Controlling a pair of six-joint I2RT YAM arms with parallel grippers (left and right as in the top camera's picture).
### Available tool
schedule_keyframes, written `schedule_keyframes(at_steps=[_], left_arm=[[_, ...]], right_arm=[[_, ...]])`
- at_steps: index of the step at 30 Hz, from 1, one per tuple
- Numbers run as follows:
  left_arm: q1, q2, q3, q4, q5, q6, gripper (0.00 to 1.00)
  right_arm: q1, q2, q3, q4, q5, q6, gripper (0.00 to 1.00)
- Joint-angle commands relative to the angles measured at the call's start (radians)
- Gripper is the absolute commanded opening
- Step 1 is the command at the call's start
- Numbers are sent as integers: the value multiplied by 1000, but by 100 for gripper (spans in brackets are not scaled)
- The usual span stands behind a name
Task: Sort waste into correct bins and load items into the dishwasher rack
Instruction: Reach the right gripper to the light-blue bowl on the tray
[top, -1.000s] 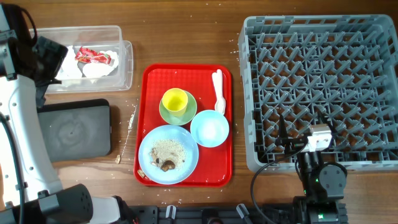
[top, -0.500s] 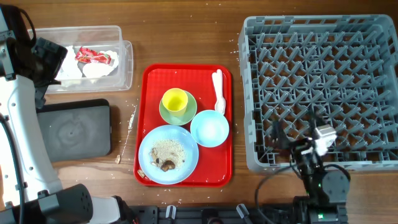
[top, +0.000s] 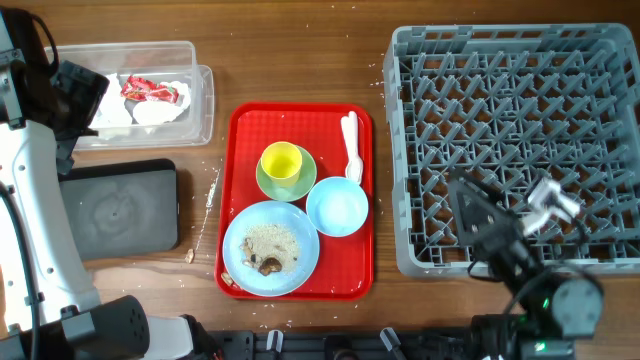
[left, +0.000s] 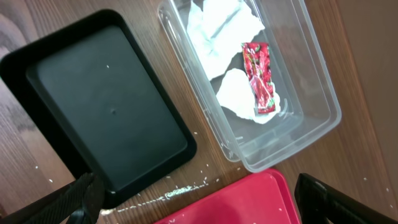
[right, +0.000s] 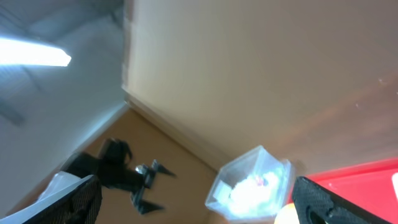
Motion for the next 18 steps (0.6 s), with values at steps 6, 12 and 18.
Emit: schedule_keyframes(at_steps=[6, 12, 18], left_arm=[[4, 8, 0, -1, 2, -9, 100], [4, 8, 0, -1, 2, -9, 100], [4, 8, 0, -1, 2, -9, 100]], right_arm=[[196, 769, 735, -608, -128, -733, 100], [639, 1067, 1046, -1088, 566, -866, 100], [871, 1309, 1044, -1181, 623, -858, 100]])
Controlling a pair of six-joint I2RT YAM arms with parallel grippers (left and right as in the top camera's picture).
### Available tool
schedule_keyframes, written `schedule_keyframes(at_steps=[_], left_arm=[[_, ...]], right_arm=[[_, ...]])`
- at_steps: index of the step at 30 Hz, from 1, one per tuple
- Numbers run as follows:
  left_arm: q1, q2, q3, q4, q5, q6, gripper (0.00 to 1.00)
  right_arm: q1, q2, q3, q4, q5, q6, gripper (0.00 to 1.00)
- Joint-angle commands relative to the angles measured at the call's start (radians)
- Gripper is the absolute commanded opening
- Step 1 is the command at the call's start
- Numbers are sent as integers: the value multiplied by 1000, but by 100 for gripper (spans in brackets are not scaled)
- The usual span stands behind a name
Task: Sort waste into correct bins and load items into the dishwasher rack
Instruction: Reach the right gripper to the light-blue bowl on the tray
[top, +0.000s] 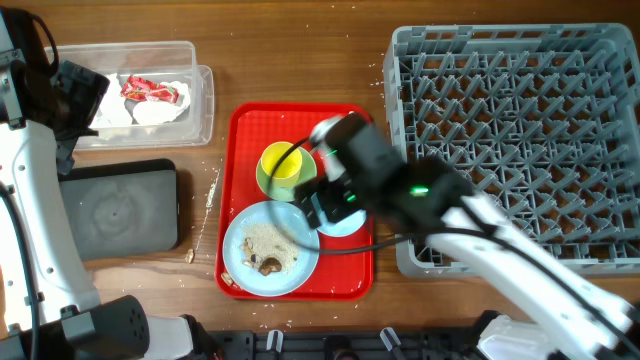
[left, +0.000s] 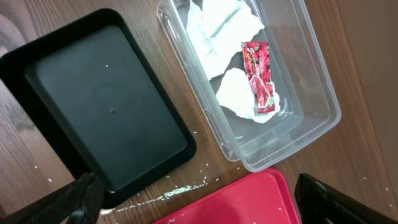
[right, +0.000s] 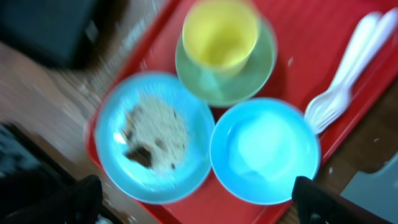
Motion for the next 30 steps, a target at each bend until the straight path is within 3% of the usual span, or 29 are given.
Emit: schedule_keyframes(at_steps=[1, 7, 8, 9, 15, 21, 30], left_arm=[[4, 6, 0, 0, -3, -9, 100], [4, 6, 0, -1, -3, -9, 100], [4, 6, 0, 0, -3, -9, 100], [4, 6, 0, 0, -3, -9, 100], [4, 6, 0, 0, -3, -9, 100], [4, 6, 0, -1, -3, -9, 100], [4, 6, 0, 0, -3, -9, 100]], right_arm=[[56, 135, 12, -13, 125, -23, 100], [55, 346, 12, 15, 119, -31, 98], [55, 363, 12, 17, 119, -40, 76], [55, 370, 12, 18, 119, -24, 65], [55, 375, -15, 101, 116, 5, 63], [56, 378, -89, 201, 126, 42, 49], [56, 389, -106, 212, 142, 84, 37]])
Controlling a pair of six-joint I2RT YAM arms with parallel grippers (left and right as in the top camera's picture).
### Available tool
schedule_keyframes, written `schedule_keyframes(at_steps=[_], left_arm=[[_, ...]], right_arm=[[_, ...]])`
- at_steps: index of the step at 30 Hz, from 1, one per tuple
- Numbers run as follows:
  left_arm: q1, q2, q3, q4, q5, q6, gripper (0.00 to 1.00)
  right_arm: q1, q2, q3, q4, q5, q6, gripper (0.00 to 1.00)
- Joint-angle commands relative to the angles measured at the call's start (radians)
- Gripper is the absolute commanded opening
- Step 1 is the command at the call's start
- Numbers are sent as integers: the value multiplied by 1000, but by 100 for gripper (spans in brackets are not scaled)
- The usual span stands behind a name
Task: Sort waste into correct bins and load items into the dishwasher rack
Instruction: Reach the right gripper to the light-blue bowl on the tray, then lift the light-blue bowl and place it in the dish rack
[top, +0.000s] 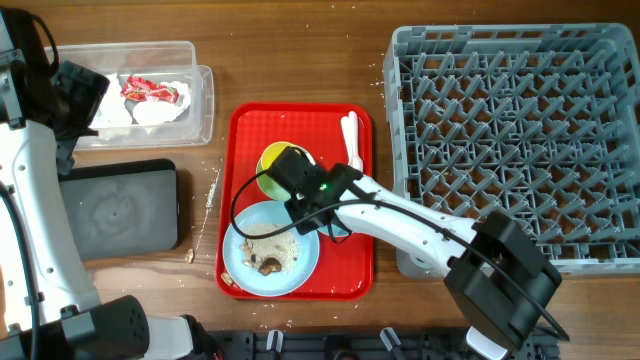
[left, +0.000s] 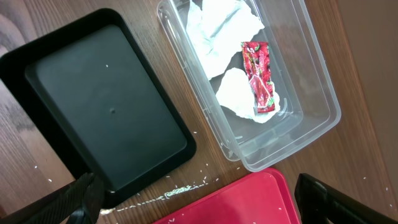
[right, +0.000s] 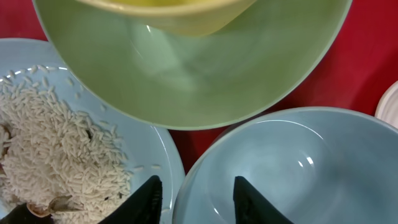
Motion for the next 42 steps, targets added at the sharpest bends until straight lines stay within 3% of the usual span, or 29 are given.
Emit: schedule_keyframes(at_steps=[1, 6, 8, 10, 18, 22, 27, 30, 33, 36, 39, 42], left_arm=[[4, 6, 0, -1, -3, -9, 100], [4, 6, 0, 0, -3, -9, 100], [4, 6, 0, -1, -3, -9, 100], [4, 6, 0, -1, -3, -9, 100], [4, 6, 0, 0, -3, -9, 100], [4, 6, 0, 0, -3, -9, 100], [4, 6, 0, -1, -3, -9, 100], [4, 6, 0, -1, -3, -9, 100], [4, 6, 0, 0, -3, -9, 100], [4, 6, 0, -1, -3, -9, 100], [4, 6, 0, 0, -3, -9, 100], [3, 6, 0, -1, -3, -9, 100]], right_arm=[[2, 34, -10, 4, 22, 15, 36], [2, 48, -8, 8, 21, 15, 31], [2, 47, -6, 8, 22, 16, 22], [2, 34, 16, -8, 21, 41, 4], [-5, -80, 134, -187, -48, 40, 4], [-94, -219, 160, -318, -48, 36, 4], [-398, -422, 160, -330, -56, -94, 4], [-645, -454, 159, -325, -167, -190, 4], [-920, -429, 138, -290, -465, -308, 4], [-1130, -386, 105, -282, -885, -489, 5], [-1246, -333, 60, -294, -1176, -634, 4], [-1294, -256, 32, -296, -1280, -645, 4]])
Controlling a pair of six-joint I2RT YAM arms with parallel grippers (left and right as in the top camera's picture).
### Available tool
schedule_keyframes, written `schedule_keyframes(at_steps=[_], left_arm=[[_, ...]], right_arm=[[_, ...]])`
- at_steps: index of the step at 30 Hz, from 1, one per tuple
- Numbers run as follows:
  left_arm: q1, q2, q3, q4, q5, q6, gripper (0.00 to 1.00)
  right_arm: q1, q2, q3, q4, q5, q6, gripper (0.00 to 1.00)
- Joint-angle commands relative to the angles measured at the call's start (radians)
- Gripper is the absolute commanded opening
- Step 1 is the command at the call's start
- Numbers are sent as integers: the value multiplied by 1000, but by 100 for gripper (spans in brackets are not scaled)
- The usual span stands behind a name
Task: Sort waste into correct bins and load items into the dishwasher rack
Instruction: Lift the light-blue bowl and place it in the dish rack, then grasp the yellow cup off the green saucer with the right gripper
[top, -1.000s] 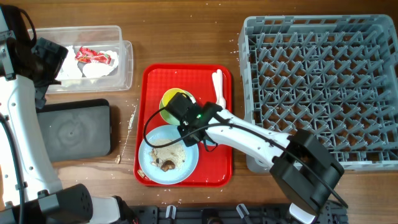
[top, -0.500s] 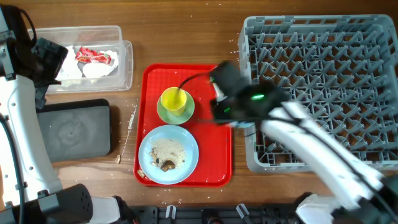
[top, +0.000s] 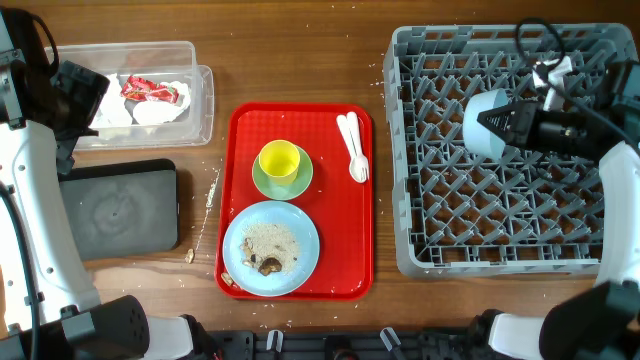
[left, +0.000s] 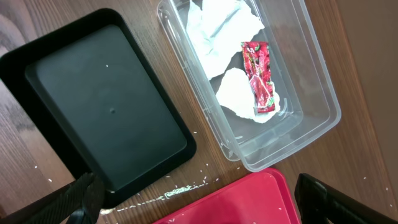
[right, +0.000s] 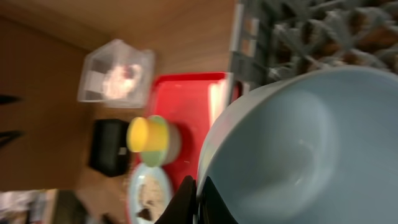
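Note:
My right gripper (right: 198, 199) is shut on the rim of the light blue bowl (top: 482, 124), holding it on edge over the left part of the grey dishwasher rack (top: 585, 245). The bowl (right: 298, 149) fills most of the right wrist view. On the red tray (top: 240, 140) stand a yellow cup (top: 279, 160) on a green saucer (top: 299, 183), a blue plate (top: 300, 245) with rice and scraps, and white plastic cutlery (top: 352, 145). My left gripper (left: 193, 202) hangs open above the black tray (left: 99, 106) and the clear bin (left: 311, 81).
The clear bin (top: 195, 75) holds crumpled napkins (left: 221, 28) and a red wrapper (left: 260, 78). The black tray (top: 120, 210) lies below it at the left. Spilled rice grains (left: 186, 190) lie on the wood between the black tray and the red tray.
The right gripper was low over the red tray, its jaws at the blue bowl's rim. Now it holds the bowl tipped up over the rack. The bowl's place on the tray is bare. The left arm is unmoved.
The right arm first sat low by the rack's front edge, with the bowl on the tray. Then it was over the tray, then down at the bowl's rim. Now the bowl is held over the rack. The left gripper stayed open above the bins throughout.

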Motion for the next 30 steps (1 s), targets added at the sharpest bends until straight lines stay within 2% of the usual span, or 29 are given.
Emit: schedule_keyframes(at_steps=[1, 6, 10, 16, 19, 23, 25, 28, 30], left_arm=[[4, 6, 0, -1, -3, -9, 100], [4, 6, 0, -1, -3, -9, 100], [4, 6, 0, -1, -3, -9, 100], [4, 6, 0, -1, -3, -9, 100], [4, 6, 0, -1, -3, -9, 100], [4, 6, 0, -1, -3, -9, 100], [4, 6, 0, -1, -3, -9, 100], [4, 6, 0, -1, -3, -9, 100], [4, 6, 0, -1, -3, -9, 100]], right_arm=[[-38, 97, -40, -4, -275, -95, 4], [-40, 217, -56, -19, -354, -172, 4], [-77, 233, -56, -11, -259, -109, 4], [-104, 233, -56, -23, -169, -89, 4], [-105, 230, -55, -6, -54, 6, 20], [-130, 179, -55, 50, 85, 167, 24], [-157, 94, -55, 64, 238, 267, 25], [-169, -44, -55, 38, 455, 365, 47], [-169, -122, -55, 19, 489, 381, 49]])
